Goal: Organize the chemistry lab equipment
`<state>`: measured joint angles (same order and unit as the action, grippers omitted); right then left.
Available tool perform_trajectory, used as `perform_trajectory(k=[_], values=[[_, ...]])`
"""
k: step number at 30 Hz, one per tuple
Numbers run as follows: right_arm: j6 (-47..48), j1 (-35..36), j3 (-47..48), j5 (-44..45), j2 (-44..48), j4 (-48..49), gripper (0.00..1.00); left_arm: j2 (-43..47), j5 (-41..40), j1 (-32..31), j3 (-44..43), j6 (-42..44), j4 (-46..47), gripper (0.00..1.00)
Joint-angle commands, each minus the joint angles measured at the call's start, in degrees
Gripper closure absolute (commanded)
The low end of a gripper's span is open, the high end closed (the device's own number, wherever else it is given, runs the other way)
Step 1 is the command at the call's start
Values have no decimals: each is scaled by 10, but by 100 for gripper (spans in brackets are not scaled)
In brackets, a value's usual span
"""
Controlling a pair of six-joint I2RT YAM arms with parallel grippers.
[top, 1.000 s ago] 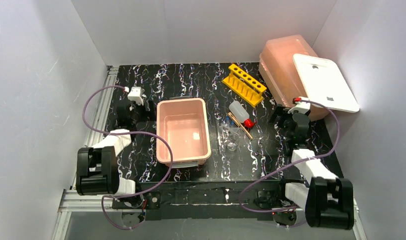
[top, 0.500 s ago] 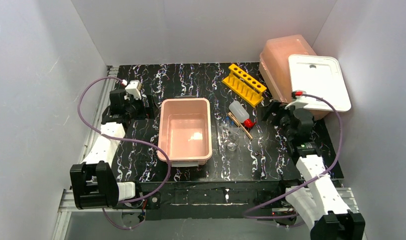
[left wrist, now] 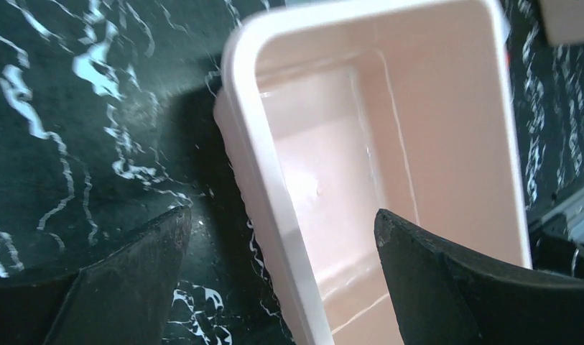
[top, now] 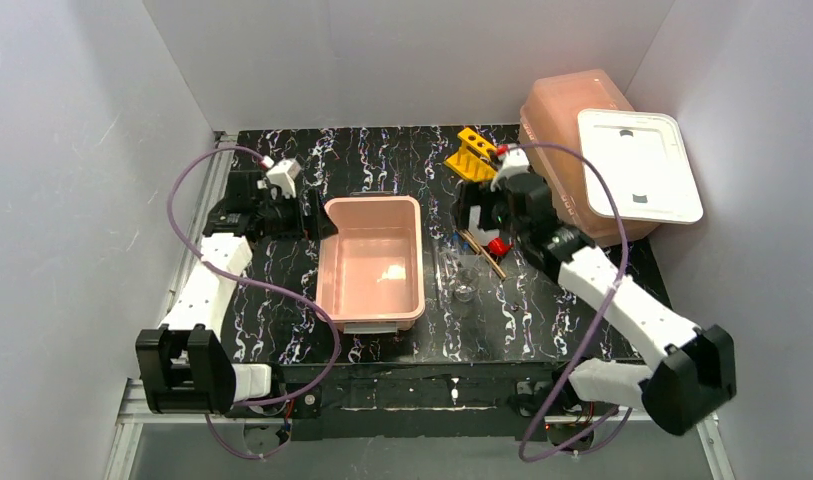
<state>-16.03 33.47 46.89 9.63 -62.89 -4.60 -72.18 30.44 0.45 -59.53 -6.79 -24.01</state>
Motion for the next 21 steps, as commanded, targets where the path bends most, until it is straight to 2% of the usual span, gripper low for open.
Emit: perform_trajectory(k=[1, 3, 5, 6, 8, 15, 21], values=[[22, -31, 187, -69, -123, -61, 0, -28, -10, -42, 25, 46, -22, 0], [39, -33, 259, 11, -181, -101, 0, -43, -27, -54, 27, 74, -21, 0], [85, -37, 367, 80, -278, -141, 0, -60, -67, -69, 29, 120, -8, 1], [91, -42, 395, 92, -303, -153, 0, -66, -72, -70, 25, 127, -8, 2], [89, -60, 444, 93, -347, -173, 5, -75, -82, -73, 19, 140, -7, 8], [76, -113, 551, 79, -453, -190, 9, -106, -132, -77, -9, 177, 17, 32], [74, -137, 589, 74, -501, -196, 9, -129, -180, -77, -35, 192, 51, 36]])
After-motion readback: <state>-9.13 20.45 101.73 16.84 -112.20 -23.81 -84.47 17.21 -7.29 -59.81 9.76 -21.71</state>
